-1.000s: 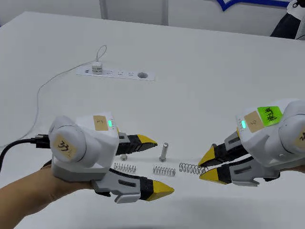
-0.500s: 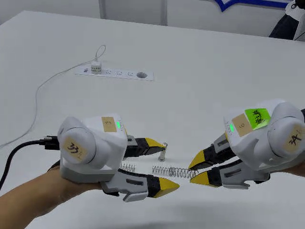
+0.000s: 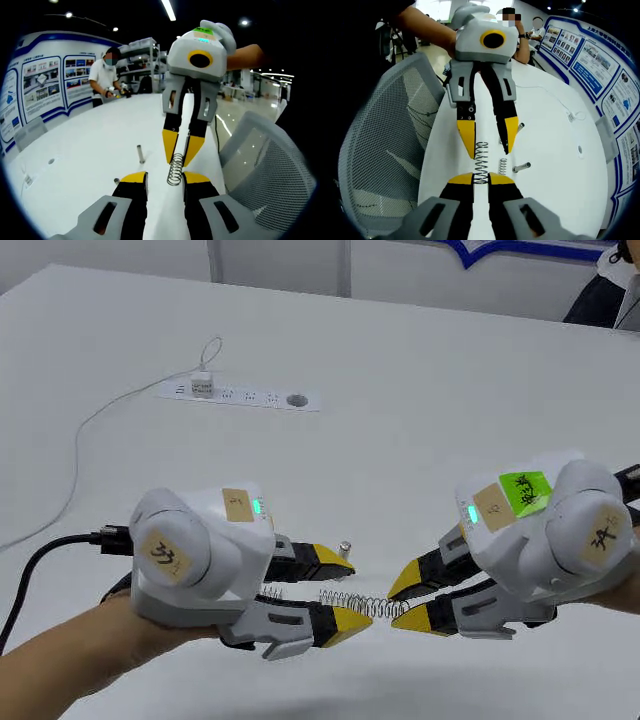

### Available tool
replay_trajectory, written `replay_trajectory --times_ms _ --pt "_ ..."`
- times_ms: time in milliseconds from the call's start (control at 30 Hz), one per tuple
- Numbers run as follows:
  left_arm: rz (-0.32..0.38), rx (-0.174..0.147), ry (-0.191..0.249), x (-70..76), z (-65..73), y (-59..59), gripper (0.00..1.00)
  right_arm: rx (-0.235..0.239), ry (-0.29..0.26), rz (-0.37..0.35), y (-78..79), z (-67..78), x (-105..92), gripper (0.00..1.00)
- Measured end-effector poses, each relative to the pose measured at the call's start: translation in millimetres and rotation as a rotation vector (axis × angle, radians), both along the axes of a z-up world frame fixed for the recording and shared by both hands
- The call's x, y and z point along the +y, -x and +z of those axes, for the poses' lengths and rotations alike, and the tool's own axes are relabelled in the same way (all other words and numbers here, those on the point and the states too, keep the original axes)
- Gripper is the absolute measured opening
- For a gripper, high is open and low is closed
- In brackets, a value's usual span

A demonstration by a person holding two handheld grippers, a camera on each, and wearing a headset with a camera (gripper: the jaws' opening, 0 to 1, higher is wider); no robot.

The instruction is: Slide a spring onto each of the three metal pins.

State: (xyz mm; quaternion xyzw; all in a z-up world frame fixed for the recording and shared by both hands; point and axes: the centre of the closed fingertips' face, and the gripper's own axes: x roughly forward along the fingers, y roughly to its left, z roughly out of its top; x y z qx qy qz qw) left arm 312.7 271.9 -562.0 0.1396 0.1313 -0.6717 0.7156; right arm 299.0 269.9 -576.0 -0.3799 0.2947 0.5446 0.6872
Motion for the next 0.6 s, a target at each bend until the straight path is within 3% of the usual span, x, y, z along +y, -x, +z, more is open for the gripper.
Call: replay_trajectory --times_ms 300,433,600 --pt "-0.028 0.000 -0.024 -2.9 -3.0 6.5 0.19 -0.004 -0.005 0.007 0.3 4.0 3.0 0.10" --pt "-0.033 0.015 -0.033 -3.2 -4.3 9.2 0.14 -0.004 -0.003 0.003 -0.7 3.8 2.9 0.10" --pt "-0.039 0.011 -0.041 -3.5 -5.0 10.1 0.13 0.003 0.004 0.008 0.2 2.0 3.1 0.10"
